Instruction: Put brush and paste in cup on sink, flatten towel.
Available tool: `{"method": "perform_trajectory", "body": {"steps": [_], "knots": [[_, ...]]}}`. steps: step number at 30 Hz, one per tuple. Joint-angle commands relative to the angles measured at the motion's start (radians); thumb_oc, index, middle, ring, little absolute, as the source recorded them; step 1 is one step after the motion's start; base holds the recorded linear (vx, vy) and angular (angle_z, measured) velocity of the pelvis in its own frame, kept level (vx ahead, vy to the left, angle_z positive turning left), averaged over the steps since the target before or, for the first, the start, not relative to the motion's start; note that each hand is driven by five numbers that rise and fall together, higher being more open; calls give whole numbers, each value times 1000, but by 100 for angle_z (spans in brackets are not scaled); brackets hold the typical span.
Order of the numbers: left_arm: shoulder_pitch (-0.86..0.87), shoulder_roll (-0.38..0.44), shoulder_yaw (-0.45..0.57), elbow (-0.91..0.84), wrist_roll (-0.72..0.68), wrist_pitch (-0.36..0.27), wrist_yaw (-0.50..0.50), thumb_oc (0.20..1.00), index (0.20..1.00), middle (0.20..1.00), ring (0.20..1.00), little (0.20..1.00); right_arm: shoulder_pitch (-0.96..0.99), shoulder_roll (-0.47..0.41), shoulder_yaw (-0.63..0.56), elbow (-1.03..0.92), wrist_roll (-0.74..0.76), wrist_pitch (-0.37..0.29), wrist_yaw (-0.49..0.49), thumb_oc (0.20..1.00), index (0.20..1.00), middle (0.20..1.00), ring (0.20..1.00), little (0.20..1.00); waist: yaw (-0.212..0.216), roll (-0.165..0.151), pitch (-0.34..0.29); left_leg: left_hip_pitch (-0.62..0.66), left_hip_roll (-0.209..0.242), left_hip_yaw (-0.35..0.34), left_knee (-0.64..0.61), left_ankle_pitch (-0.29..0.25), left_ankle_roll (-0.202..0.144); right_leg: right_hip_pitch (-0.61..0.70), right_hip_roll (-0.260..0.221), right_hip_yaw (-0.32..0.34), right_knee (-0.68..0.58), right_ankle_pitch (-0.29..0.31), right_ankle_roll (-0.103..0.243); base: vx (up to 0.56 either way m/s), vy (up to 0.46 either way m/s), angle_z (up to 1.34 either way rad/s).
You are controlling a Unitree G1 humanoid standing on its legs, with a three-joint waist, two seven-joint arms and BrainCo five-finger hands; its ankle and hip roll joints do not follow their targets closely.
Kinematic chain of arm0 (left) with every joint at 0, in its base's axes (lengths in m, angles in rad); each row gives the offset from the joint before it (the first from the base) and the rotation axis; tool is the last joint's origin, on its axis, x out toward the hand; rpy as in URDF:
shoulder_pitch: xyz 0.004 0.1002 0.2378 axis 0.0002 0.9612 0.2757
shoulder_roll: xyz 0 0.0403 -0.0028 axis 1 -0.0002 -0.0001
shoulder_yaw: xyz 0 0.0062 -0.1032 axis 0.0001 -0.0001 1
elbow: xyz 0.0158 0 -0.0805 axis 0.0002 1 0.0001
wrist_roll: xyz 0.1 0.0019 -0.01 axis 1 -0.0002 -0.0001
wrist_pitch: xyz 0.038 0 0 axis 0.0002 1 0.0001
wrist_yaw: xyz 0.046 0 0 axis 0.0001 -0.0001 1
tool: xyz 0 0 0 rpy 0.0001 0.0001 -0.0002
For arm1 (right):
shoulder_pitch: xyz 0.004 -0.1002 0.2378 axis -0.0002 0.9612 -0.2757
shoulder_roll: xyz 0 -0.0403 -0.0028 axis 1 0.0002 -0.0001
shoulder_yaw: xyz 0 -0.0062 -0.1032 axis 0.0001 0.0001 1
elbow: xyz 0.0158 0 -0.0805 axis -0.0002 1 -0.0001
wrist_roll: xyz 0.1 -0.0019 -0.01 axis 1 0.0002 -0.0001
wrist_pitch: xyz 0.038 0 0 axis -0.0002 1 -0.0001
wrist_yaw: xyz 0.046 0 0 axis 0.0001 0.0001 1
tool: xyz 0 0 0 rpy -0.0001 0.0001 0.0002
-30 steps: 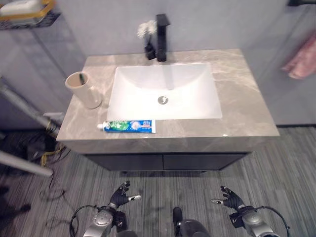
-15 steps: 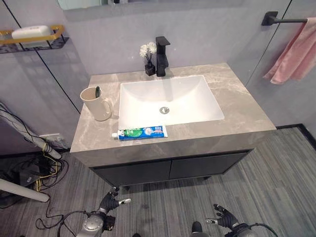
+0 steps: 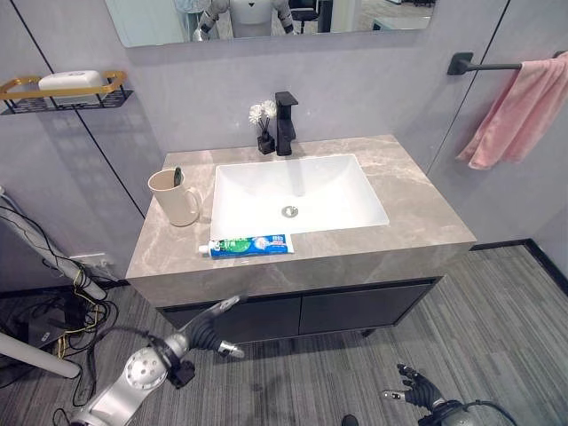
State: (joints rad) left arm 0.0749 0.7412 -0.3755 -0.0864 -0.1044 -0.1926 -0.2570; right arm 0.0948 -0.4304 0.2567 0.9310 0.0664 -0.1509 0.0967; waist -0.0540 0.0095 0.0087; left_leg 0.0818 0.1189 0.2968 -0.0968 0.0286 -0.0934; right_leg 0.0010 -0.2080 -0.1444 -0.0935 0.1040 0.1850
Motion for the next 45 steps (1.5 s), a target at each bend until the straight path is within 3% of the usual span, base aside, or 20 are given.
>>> {"method": "perform_trajectory", "body": {"steps": [1,10,14,22,36,45], "knots": [[-101,45,62,-64,-51,-65,-10,1000,1000,1000,1000,1000,-61,18,22,10,38,-24,20,1000,1000,1000,1000,1000,5,-43,14,1,59,-27,10,24,-36,-7,-34,-41,6,101,55,-14,-57,-7],[-255,45,179,-152,14,-131,129,1000,1000,1000,1000,1000,-13,38,23,37,34,-23,31,1000,1000,1000,1000,1000,-11,-41,9,0,70,-43,10,26,-45,12,-24,-60,6,88,47,12,-31,2],[-301,80,201,-82,178,-136,205,1000,1000,1000,1000,1000,-4,36,13,39,29,-24,25,1000,1000,1000,1000,1000,-20,-36,7,6,69,-37,10,20,-45,12,-23,-54,6,87,48,16,6,0],[-347,119,161,97,291,-119,236,1000,1000,1000,1000,1000,14,25,6,30,9,-24,20,1000,1000,1000,1000,1000,-33,-33,11,4,59,-28,10,11,-41,2,-30,-40,6,94,53,11,10,-1],[-349,68,152,297,359,-92,290,1000,1000,1000,1000,1000,43,12,-11,11,-11,-26,8,1000,1000,1000,1000,1000,-47,-32,21,-23,53,-19,10,14,-41,-35,-35,-34,6,96,56,0,6,-3],[-357,18,164,352,280,-70,306,1000,1000,1000,1000,1000,38,7,-6,24,-19,-22,3,1000,1000,1000,1000,1000,-49,-41,30,-31,58,-19,10,19,-43,-42,-30,-35,6,98,54,4,0,0]]}}
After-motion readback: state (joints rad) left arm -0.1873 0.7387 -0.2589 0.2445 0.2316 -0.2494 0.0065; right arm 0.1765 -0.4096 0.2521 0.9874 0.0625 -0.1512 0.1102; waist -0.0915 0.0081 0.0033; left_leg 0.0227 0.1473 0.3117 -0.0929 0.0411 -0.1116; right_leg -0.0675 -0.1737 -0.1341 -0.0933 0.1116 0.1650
